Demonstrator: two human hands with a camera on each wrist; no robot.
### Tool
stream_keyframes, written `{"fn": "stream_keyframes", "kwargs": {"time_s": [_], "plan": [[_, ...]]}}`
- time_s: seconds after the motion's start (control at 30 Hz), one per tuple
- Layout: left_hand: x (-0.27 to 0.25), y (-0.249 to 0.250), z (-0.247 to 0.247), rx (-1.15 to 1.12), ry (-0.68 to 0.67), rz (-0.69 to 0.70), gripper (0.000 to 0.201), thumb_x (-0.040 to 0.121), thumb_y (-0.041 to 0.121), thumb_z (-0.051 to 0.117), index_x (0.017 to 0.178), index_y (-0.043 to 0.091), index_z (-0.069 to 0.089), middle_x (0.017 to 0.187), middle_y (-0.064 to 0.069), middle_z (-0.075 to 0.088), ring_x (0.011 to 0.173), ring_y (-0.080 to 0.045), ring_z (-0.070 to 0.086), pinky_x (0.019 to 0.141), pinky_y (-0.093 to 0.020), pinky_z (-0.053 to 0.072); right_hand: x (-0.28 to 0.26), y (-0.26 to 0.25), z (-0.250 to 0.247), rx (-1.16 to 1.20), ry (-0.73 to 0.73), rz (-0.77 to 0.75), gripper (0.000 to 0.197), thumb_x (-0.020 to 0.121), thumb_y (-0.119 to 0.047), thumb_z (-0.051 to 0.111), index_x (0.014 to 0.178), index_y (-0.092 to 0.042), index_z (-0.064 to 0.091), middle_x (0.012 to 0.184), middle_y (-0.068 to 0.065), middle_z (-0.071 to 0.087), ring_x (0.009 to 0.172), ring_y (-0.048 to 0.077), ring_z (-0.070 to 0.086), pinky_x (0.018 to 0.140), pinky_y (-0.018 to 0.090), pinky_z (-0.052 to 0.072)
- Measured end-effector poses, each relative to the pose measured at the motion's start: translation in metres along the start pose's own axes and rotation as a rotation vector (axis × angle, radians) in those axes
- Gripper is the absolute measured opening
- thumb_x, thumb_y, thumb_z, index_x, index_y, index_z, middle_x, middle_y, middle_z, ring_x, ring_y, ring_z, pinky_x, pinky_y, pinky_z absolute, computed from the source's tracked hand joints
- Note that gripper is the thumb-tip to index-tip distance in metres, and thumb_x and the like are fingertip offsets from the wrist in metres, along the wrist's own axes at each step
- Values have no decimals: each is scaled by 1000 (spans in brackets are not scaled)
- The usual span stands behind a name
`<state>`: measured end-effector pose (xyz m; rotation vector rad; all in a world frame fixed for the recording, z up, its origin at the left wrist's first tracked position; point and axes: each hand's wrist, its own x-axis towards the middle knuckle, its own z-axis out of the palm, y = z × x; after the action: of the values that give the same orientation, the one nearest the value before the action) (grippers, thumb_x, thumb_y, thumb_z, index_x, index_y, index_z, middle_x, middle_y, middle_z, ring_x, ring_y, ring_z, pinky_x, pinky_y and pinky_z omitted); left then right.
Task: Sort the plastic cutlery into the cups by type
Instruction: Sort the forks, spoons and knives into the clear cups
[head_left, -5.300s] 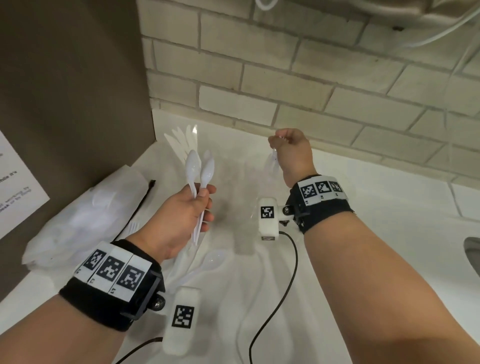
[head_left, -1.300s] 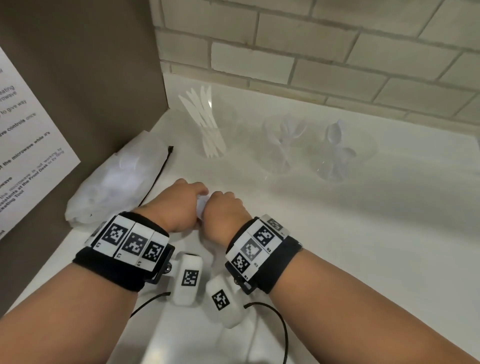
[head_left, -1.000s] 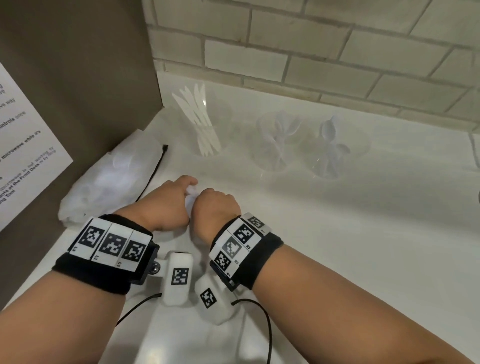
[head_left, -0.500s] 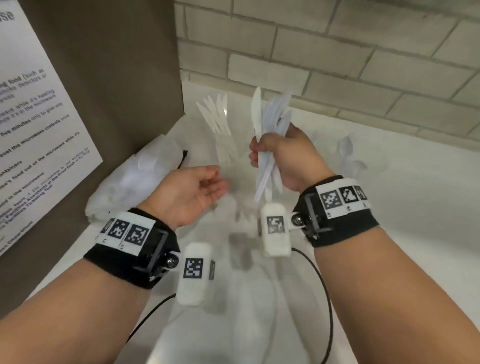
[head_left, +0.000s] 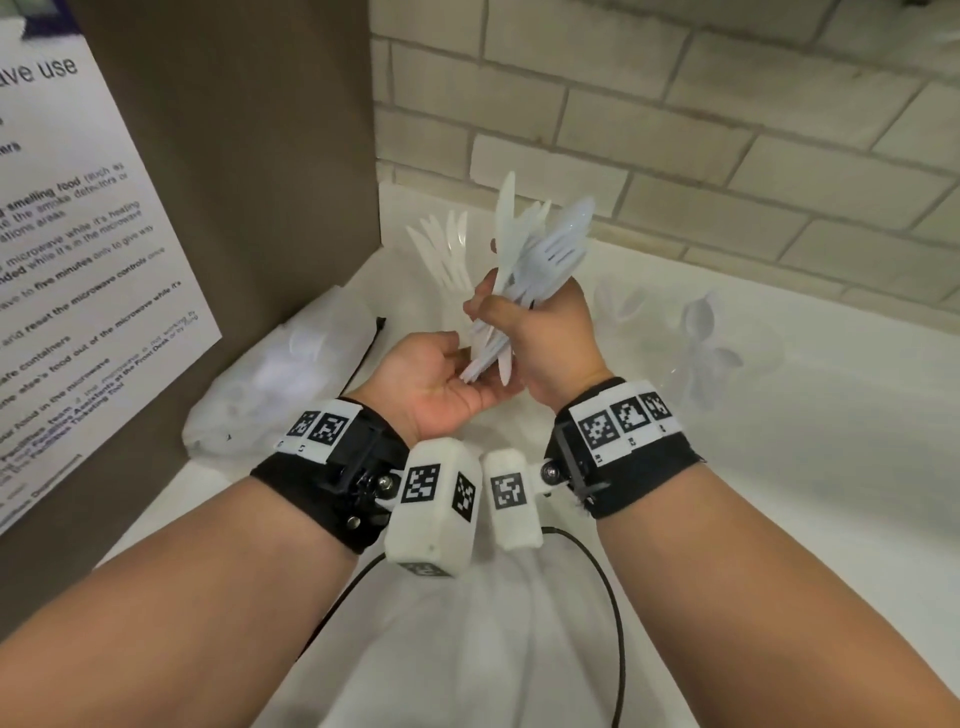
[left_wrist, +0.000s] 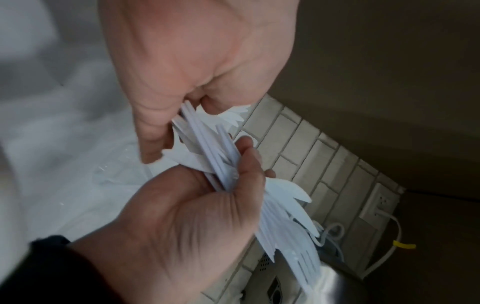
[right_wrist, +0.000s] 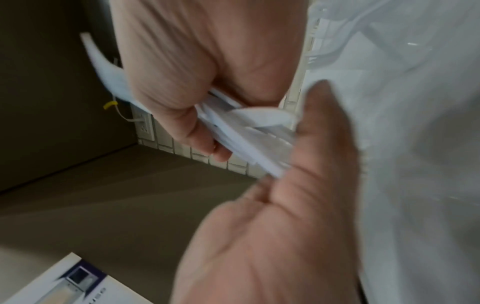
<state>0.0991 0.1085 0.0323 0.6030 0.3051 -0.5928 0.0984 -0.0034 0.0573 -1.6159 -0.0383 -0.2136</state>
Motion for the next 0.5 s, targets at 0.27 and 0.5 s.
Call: {"fn": "stream_keyframes", "kwargs": {"time_s": [0.27, 0.5], "plan": [[-2, 0, 8, 39, 53, 35, 38, 101, 4, 28, 124, 2, 58, 101, -20, 70, 93, -31, 67, 65, -48, 59, -3, 4, 5, 61, -24, 33, 37, 69, 5, 71, 97, -18, 66, 74, 2, 64, 80, 21, 66, 80, 39, 57], [-8, 13, 0, 454, 52, 145, 72, 90, 68, 32, 121, 8, 57, 121, -8, 61, 109, -25, 58, 100, -41, 41, -6, 1, -2, 16, -54, 46, 7, 84, -6, 66, 88, -2, 62, 59, 7, 62, 58, 25, 63, 60, 35, 55]]}}
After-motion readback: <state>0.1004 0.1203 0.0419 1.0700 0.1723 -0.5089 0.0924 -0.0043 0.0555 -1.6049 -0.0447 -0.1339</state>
